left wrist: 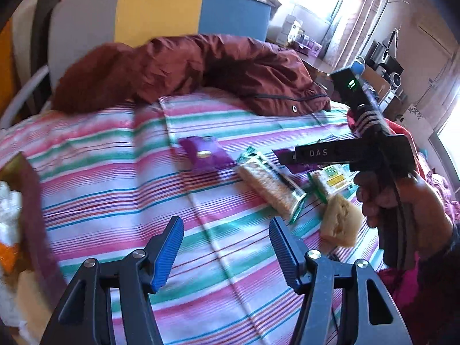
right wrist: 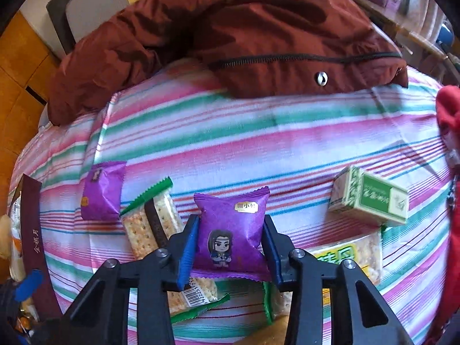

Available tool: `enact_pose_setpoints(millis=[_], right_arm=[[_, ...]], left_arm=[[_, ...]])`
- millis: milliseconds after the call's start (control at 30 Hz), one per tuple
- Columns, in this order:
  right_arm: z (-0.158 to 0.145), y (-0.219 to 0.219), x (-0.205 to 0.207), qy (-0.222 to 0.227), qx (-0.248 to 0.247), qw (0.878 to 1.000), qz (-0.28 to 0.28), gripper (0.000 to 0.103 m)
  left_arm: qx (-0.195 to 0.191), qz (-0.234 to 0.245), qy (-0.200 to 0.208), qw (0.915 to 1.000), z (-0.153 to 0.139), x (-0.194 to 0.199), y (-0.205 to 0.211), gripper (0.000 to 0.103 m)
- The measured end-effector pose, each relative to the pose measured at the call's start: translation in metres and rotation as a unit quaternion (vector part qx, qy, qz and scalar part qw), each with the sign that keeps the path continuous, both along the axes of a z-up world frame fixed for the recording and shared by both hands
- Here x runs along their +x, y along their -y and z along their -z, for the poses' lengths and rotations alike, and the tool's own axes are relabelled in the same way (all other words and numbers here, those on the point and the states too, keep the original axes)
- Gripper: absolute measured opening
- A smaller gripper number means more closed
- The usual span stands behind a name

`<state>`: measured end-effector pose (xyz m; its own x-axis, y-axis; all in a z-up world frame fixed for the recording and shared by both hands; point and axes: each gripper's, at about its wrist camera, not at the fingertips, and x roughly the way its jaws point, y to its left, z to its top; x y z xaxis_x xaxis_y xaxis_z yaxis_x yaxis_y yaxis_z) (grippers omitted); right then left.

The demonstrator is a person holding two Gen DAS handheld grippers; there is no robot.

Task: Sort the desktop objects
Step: 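Grasp the green-wrapped cracker packet with the left tool while the right tool grasps the purple snack bag, then lift both packets and carry them toward the gold tray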

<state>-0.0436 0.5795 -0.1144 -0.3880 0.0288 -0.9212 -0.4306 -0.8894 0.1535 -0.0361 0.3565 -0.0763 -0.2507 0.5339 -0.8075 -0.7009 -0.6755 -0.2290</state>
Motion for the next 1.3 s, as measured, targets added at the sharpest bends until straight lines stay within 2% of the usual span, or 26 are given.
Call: enact_pose_setpoints(millis=[300, 500, 633, 767, 900, 967, 1100, 1300], right_arm=[[-0.026, -0.015, 0.015, -0.052, 0.008, 0.998, 0.023, 0.043], [-0.035, -0.017, 0.016, -0.066, 0.012, 0.997, 0.024, 0.042], [-0.042, -0.017, 0.018, -0.073, 0.021, 0.997, 0.027, 0.042], [-0.048, -0.021, 0.021, -0.084, 0.021, 0.996, 0.031, 0.042], [-0.050, -0.020, 0.022, -0.086, 0.023, 0.996, 0.028, 0.042], [-0.049, -0.019, 0.022, -0.085, 0.029, 0.996, 0.023, 0.042], [-0.046, -0.015, 0.019, -0.079, 0.039, 0.996, 0.015, 0.042], [-0.039, 0.004, 0.014, -0.070, 0.051, 0.996, -0.024, 0.042]], left_arm=[[-0.018, 0.017, 0.040, 0.9989, 0.025, -0.018, -0.071, 0.063], [-0.037, -0.002, 0.058, 0.9976, 0.041, -0.029, -0.106, 0.063], [-0.053, -0.009, 0.055, 0.9970, 0.050, -0.032, -0.123, 0.067], [-0.086, 0.009, 0.002, 0.9963, 0.055, -0.022, -0.134, 0.067], [-0.094, 0.038, -0.034, 0.9942, 0.059, -0.011, -0.128, 0.064], [-0.104, 0.048, -0.049, 0.9922, 0.058, -0.007, -0.122, 0.052], [-0.091, 0.052, -0.044, 0.9935, 0.057, -0.002, -0.100, 0.049], [-0.078, 0.041, -0.058, 0.9944, 0.056, 0.012, -0.065, 0.048]])
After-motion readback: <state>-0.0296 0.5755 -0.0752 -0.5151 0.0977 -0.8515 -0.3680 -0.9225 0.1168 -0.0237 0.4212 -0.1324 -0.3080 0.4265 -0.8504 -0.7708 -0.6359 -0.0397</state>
